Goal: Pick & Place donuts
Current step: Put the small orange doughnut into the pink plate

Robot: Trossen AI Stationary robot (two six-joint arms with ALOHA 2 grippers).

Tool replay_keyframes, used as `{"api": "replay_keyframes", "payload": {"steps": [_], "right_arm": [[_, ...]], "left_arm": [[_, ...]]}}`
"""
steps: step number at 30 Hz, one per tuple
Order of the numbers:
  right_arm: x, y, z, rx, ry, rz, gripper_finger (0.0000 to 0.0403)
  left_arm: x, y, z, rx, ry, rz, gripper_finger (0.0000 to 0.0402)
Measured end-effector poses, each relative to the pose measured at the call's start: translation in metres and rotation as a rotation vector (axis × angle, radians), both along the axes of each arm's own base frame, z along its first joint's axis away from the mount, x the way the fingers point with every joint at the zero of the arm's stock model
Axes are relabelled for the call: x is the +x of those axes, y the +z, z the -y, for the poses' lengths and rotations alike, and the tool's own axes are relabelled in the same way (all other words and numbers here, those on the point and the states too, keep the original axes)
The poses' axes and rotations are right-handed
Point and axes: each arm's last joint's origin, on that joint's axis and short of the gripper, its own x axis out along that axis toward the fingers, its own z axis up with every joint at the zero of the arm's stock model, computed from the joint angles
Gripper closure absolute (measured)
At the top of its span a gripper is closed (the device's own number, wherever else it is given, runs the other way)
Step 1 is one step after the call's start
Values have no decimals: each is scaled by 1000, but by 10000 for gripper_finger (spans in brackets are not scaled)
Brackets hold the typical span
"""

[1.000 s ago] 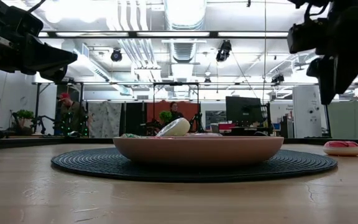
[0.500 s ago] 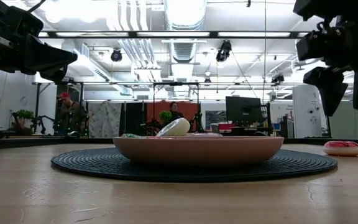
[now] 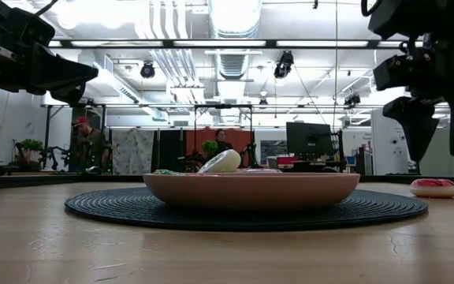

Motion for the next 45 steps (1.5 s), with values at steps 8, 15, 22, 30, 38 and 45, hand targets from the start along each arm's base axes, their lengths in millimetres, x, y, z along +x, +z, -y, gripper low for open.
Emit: {"api": "replay_keyframes", "payload": {"steps": [8, 15, 22, 30, 38, 45], "right_arm": [[4, -7, -1, -2, -18, -37, 57], [4, -7, -1, 31, -161, -41, 58], [3, -9, 1, 24, -323, -43, 58], [3, -9, 2, 102, -665, -46, 58], [3, -9, 2, 177, -908, -64, 62], [5, -9, 2, 190, -931, -55, 62]], "left_arm": [[0, 0, 0, 0, 0, 0, 402], [0, 0, 0, 0, 0, 1, 402], [0, 0, 0, 0, 0, 0, 402], [0, 0, 0, 0, 0, 0, 402], [0, 0, 0, 0, 0, 0, 402], [0, 0, 0, 0, 0, 0, 402]]}}
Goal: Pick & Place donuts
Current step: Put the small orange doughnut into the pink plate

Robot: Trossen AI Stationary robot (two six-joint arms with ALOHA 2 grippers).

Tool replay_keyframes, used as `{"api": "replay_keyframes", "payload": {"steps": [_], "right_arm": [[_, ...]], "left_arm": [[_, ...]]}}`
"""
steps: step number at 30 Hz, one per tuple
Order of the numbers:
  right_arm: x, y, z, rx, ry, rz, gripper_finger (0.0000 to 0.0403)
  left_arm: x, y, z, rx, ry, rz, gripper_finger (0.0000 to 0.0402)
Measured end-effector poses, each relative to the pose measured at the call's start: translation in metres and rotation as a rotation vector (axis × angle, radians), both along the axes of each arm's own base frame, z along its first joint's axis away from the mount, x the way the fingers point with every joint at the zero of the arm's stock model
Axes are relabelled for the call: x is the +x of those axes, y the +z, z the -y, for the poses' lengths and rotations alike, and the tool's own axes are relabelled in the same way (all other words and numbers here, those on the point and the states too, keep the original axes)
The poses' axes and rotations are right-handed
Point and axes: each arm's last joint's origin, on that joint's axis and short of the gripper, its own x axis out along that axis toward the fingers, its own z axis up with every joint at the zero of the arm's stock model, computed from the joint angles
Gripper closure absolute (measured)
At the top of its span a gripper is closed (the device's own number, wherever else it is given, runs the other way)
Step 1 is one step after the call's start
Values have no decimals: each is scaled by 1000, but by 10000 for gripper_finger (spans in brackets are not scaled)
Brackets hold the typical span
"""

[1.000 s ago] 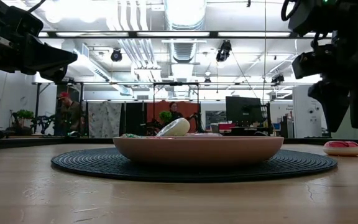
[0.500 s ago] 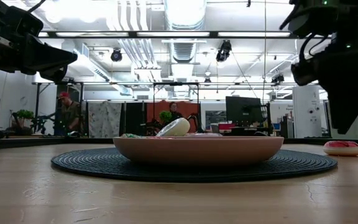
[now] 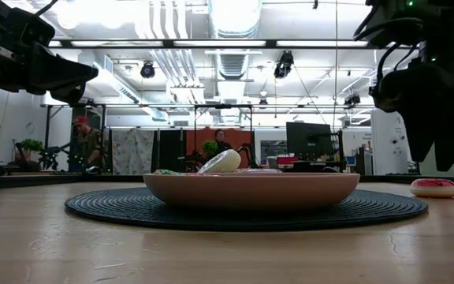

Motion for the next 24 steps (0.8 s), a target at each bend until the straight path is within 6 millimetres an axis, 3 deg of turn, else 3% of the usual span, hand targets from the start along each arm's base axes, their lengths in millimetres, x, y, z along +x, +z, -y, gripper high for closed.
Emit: {"api": "replay_keyframes", "payload": {"steps": [10, 24], "right_arm": [[14, -20, -2, -16, 11, -55, 60], [22, -33, -4, -23, 12, -86, 68]], "left_arm": [[0, 0, 0, 0, 0, 0, 402], [0, 0, 0, 0, 0, 0, 402]]}}
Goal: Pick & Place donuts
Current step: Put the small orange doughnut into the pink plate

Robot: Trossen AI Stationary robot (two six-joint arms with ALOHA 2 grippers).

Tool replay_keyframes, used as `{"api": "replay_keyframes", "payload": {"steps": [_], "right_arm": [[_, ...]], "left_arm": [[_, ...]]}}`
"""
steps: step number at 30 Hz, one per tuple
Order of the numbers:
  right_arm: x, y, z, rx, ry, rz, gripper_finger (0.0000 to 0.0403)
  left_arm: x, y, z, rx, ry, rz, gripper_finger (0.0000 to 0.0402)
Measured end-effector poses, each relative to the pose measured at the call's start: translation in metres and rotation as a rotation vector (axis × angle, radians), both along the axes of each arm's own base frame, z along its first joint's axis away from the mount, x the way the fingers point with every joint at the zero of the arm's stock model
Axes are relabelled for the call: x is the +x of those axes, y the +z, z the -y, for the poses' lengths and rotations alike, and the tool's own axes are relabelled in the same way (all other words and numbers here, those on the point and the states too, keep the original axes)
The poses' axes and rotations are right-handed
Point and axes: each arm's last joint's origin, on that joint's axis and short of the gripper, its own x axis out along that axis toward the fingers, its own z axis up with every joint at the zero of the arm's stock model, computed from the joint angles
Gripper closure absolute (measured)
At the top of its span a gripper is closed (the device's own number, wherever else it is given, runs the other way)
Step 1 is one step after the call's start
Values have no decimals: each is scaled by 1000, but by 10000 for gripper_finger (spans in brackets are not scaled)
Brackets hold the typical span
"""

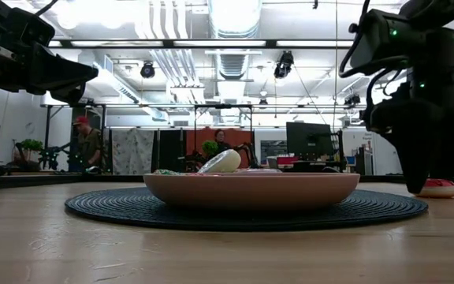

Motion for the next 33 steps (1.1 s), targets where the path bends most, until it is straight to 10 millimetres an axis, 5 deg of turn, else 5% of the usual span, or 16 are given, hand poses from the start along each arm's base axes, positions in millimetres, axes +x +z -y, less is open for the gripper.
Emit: {"api": "replay_keyframes", "payload": {"steps": [16, 33], "right_arm": [[0, -1, 0, -2, -2, -13, 81], [-2, -2, 0, -8, 5, -35, 175]], "left_arm": [[0, 0, 0, 0, -1, 0, 402], [0, 0, 0, 0, 0, 0, 402]]}}
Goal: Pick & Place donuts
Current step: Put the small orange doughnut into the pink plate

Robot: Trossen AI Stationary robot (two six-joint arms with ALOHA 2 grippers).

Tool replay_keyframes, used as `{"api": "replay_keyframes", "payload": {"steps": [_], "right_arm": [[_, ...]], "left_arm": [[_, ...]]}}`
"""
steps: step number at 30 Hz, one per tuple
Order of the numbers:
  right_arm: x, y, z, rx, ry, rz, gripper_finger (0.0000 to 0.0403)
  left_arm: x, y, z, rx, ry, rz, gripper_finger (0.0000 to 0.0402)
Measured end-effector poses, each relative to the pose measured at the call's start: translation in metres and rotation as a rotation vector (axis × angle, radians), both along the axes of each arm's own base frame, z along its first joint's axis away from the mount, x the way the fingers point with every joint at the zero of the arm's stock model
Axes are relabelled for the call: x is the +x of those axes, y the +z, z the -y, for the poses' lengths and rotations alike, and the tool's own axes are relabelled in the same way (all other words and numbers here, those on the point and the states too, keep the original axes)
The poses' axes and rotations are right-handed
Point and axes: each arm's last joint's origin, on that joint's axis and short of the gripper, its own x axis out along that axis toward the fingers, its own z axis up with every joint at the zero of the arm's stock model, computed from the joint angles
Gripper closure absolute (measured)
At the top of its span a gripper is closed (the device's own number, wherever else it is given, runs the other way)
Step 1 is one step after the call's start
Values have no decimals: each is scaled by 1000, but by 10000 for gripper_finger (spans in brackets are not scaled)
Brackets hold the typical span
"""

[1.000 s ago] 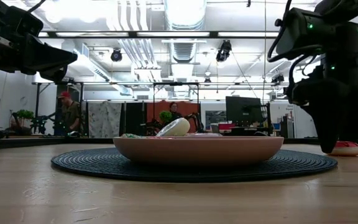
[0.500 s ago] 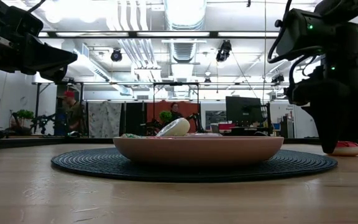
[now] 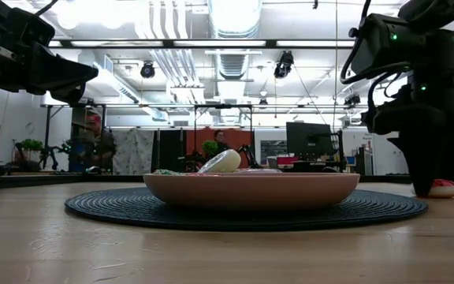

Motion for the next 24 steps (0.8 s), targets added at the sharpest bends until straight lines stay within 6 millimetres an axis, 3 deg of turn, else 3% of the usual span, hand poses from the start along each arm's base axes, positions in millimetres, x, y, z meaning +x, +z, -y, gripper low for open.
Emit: {"api": "replay_keyframes", "payload": {"steps": [13, 24], "right_arm": [[0, 0, 0, 0, 4, 2, 177], [6, 15, -2, 19, 31, 75, 179]], "left_arm": [[0, 0, 0, 0, 0, 0, 402], [0, 0, 0, 0, 0, 0, 402]]}}
